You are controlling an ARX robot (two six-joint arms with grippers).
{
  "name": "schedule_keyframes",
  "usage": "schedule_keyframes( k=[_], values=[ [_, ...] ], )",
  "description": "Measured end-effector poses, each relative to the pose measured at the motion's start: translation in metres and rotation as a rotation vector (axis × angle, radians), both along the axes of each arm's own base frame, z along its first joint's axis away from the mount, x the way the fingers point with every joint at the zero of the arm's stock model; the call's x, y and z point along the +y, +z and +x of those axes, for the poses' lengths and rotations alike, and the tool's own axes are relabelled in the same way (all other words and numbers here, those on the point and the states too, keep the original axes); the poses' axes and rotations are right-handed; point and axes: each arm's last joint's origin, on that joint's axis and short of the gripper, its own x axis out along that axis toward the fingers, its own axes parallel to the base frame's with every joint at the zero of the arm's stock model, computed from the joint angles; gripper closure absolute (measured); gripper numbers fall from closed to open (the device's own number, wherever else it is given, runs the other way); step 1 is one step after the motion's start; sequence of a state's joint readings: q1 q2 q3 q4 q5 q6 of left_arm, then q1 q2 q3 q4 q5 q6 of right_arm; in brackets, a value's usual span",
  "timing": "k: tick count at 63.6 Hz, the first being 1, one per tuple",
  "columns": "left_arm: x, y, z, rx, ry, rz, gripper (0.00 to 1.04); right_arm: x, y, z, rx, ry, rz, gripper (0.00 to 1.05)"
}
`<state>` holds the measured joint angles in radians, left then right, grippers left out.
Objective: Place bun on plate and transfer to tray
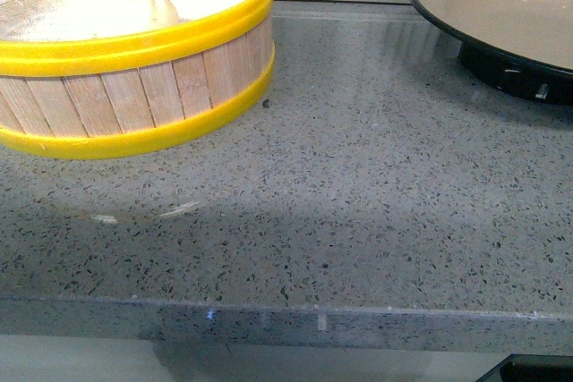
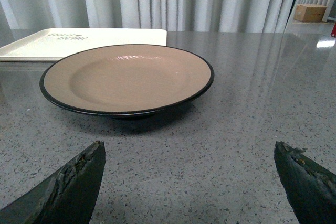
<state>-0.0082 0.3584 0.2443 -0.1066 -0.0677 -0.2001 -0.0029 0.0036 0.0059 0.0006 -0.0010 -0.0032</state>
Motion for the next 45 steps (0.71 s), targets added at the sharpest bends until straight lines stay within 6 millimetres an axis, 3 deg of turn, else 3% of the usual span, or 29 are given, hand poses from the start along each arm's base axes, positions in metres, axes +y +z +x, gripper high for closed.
schedule_keyframes(
  k=[5,17,27,35,45],
  values=[
    [-0.008,0.012,0.011,-0.031,-0.025,0.003,0.07,0.000,0.000,0.000,0.000,0.000,0.000,0.09],
    [-0.055,0.066,0.073,-0.097,-0.198,0.014,0.07,0.000,0.000,0.000,0.000,0.000,0.000,0.09],
    [-0.089,0.089,0.117,-0.069,-0.301,0.058,0.07,0.000,0.000,0.000,0.000,0.000,0.000,0.09],
    [-0.113,0.092,0.146,-0.016,-0.350,0.109,0.07,0.000,0.000,0.000,0.000,0.000,0.000,0.09],
    [-0.125,0.084,0.164,0.042,-0.357,0.191,0.07,0.000,0.000,0.000,0.000,0.000,0.000,0.09]
  ],
)
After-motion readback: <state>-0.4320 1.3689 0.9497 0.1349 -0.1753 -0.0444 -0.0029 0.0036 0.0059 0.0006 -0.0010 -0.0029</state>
